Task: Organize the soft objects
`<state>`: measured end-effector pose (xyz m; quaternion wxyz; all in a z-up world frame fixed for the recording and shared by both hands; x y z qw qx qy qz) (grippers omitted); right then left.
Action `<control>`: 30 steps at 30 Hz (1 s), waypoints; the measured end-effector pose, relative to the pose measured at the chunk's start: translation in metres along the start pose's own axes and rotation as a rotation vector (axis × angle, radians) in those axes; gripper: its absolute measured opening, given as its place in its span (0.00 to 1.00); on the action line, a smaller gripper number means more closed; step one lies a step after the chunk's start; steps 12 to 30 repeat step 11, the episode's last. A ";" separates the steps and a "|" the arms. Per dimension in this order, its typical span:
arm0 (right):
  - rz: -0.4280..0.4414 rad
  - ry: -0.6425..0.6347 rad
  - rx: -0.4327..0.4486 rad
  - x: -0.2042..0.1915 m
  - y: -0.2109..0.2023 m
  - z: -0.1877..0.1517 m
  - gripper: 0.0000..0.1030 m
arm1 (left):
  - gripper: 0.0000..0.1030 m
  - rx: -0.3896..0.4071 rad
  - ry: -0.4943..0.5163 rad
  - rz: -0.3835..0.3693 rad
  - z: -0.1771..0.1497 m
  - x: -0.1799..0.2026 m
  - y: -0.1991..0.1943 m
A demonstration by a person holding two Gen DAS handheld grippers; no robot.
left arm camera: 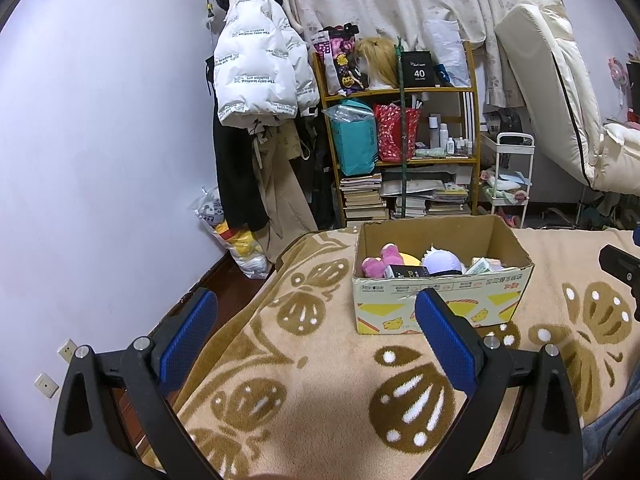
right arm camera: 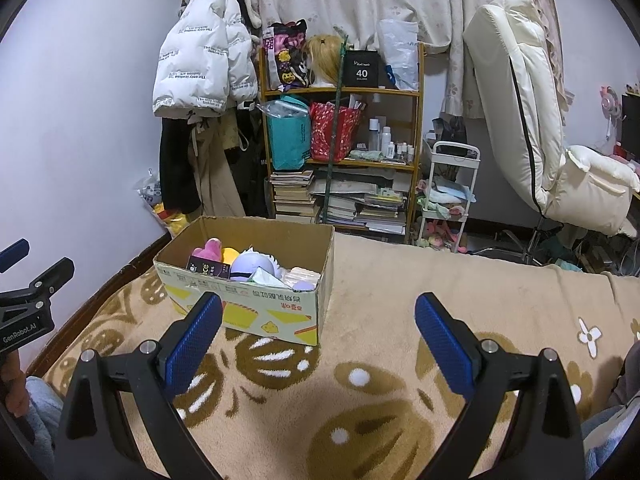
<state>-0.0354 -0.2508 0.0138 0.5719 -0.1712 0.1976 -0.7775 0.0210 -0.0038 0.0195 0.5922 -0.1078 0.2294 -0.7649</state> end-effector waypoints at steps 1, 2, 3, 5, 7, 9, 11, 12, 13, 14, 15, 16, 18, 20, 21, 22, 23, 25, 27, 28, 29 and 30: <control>-0.002 0.001 0.002 -0.002 0.000 0.001 0.98 | 0.95 0.000 -0.003 0.000 0.000 0.000 0.000; -0.003 -0.001 0.003 -0.001 0.000 0.001 0.98 | 0.95 0.000 -0.007 0.000 0.000 -0.001 0.001; -0.003 -0.001 0.003 0.000 0.000 0.001 0.98 | 0.95 0.000 -0.010 0.000 0.000 -0.003 0.001; 0.000 -0.002 0.002 0.000 0.000 0.002 0.98 | 0.95 -0.003 -0.014 0.000 0.001 -0.005 0.002; -0.001 -0.002 0.001 0.001 0.001 0.000 0.98 | 0.95 -0.009 -0.016 0.000 0.000 -0.006 0.003; -0.002 -0.003 0.002 0.003 0.000 -0.001 0.98 | 0.95 -0.015 -0.017 -0.004 0.000 -0.006 0.004; 0.000 -0.002 0.000 0.002 0.001 0.000 0.98 | 0.95 -0.014 -0.016 -0.004 0.000 -0.005 0.004; 0.000 -0.002 0.000 0.002 0.001 0.000 0.98 | 0.95 -0.014 -0.016 -0.004 0.000 -0.005 0.004; 0.000 -0.002 0.000 0.002 0.001 0.000 0.98 | 0.95 -0.014 -0.016 -0.004 0.000 -0.005 0.004; 0.000 -0.002 0.000 0.002 0.001 0.000 0.98 | 0.95 -0.014 -0.016 -0.004 0.000 -0.005 0.004; 0.000 -0.002 0.000 0.002 0.001 0.000 0.98 | 0.95 -0.014 -0.016 -0.004 0.000 -0.005 0.004; 0.000 -0.002 0.000 0.002 0.001 0.000 0.98 | 0.95 -0.014 -0.016 -0.004 0.000 -0.005 0.004; 0.000 -0.002 0.000 0.002 0.001 0.000 0.98 | 0.95 -0.014 -0.016 -0.004 0.000 -0.005 0.004; 0.000 -0.002 0.000 0.002 0.001 0.000 0.98 | 0.95 -0.014 -0.016 -0.004 0.000 -0.005 0.004; 0.000 -0.002 0.000 0.002 0.001 0.000 0.98 | 0.95 -0.014 -0.016 -0.004 0.000 -0.005 0.004; 0.000 -0.002 0.000 0.002 0.001 0.000 0.98 | 0.95 -0.014 -0.016 -0.004 0.000 -0.005 0.004; 0.000 -0.002 0.000 0.002 0.001 0.000 0.98 | 0.95 -0.014 -0.016 -0.004 0.000 -0.005 0.004; 0.000 -0.002 0.000 0.002 0.001 0.000 0.98 | 0.95 -0.014 -0.016 -0.004 0.000 -0.005 0.004; 0.000 -0.002 0.000 0.002 0.001 0.000 0.98 | 0.95 -0.014 -0.016 -0.004 0.000 -0.005 0.004; 0.000 -0.002 0.000 0.002 0.001 0.000 0.98 | 0.95 -0.014 -0.016 -0.004 0.000 -0.005 0.004; 0.000 -0.002 0.000 0.002 0.001 0.000 0.98 | 0.95 -0.014 -0.016 -0.004 0.000 -0.005 0.004; 0.000 -0.002 0.000 0.002 0.001 0.000 0.98 | 0.95 -0.014 -0.016 -0.004 0.000 -0.005 0.004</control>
Point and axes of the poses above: each gripper's, at about its wrist camera, not at the fingertips, and y roughly the way its jaws point, x to its right, z to its top, the point moved 1 cm from there along y, roughly the way its jaws point, and after that the axes turned 10 degrees about -z, right-handed, at the moved point
